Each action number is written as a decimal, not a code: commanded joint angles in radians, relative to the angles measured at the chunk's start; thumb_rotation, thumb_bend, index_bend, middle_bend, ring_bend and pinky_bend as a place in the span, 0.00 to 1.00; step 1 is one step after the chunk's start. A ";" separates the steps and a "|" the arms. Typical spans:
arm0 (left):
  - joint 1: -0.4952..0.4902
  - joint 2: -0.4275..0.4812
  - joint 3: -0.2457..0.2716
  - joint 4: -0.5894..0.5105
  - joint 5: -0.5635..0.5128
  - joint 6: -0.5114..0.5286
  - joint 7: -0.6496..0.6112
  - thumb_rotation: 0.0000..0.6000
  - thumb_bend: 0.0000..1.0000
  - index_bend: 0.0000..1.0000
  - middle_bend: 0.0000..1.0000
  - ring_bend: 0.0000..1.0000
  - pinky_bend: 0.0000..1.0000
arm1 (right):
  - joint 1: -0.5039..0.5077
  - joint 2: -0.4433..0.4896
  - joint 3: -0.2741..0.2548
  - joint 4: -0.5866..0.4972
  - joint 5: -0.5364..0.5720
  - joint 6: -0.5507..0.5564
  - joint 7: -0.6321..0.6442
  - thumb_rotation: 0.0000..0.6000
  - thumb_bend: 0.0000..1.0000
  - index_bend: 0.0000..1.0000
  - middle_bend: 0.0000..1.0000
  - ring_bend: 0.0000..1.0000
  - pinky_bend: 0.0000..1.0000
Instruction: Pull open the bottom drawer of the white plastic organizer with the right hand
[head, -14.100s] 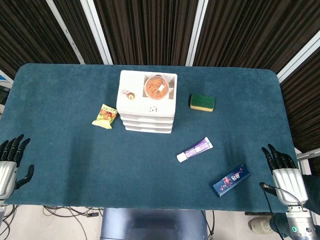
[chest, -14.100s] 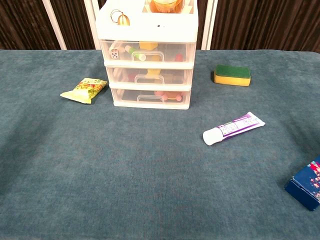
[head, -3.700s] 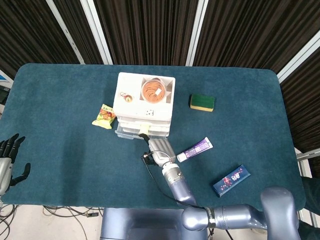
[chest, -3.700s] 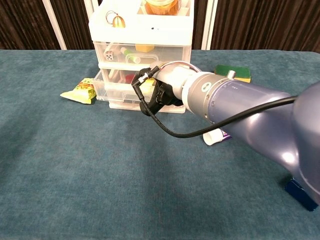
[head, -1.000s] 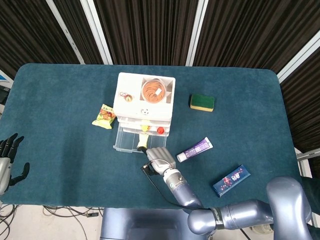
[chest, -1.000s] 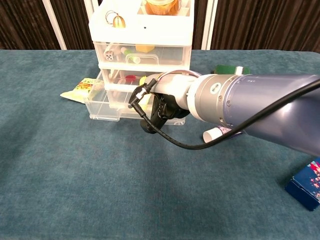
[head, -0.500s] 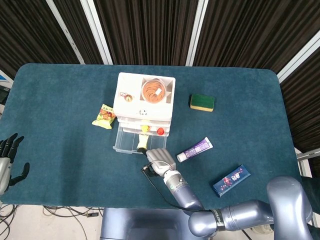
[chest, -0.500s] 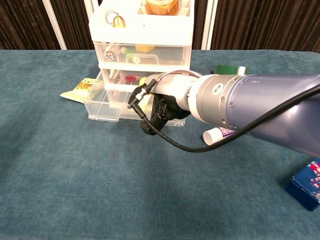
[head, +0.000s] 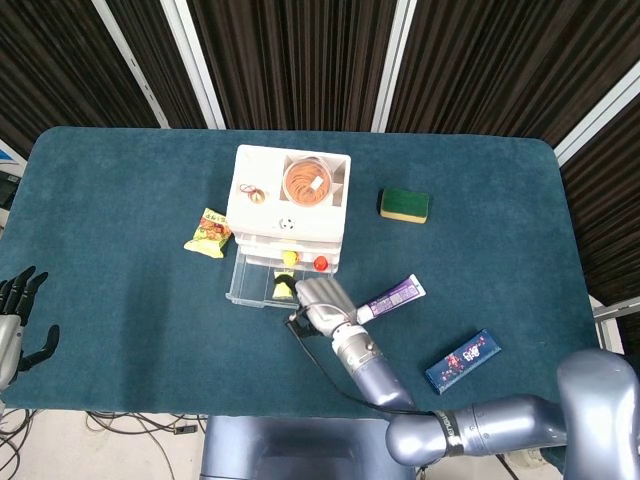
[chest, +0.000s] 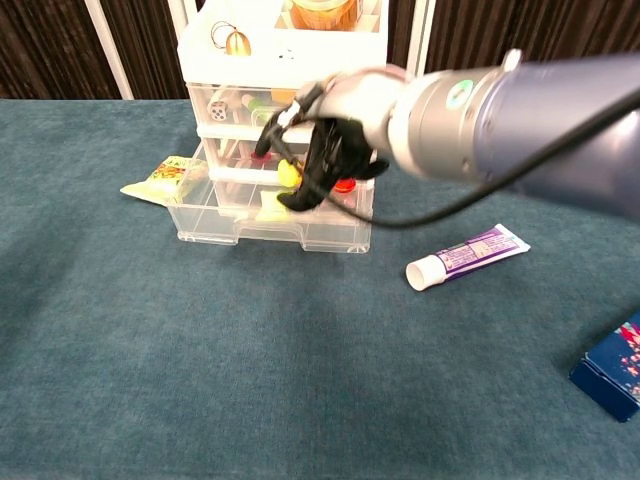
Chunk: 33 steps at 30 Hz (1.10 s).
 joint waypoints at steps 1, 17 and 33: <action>-0.001 0.000 0.001 0.000 0.001 -0.001 0.001 1.00 0.44 0.05 0.01 0.00 0.00 | 0.014 0.036 -0.001 -0.009 0.012 -0.012 -0.029 1.00 0.45 0.23 0.99 1.00 1.00; -0.001 0.001 0.000 -0.001 -0.004 -0.003 -0.001 1.00 0.44 0.05 0.01 0.00 0.00 | 0.110 0.060 -0.134 0.258 -0.396 -0.142 -0.137 1.00 0.24 0.23 1.00 1.00 1.00; 0.000 0.001 -0.001 -0.001 -0.008 -0.004 0.001 1.00 0.44 0.05 0.01 0.00 0.00 | 0.160 0.030 -0.225 0.489 -0.731 -0.276 -0.057 1.00 0.19 0.23 1.00 1.00 1.00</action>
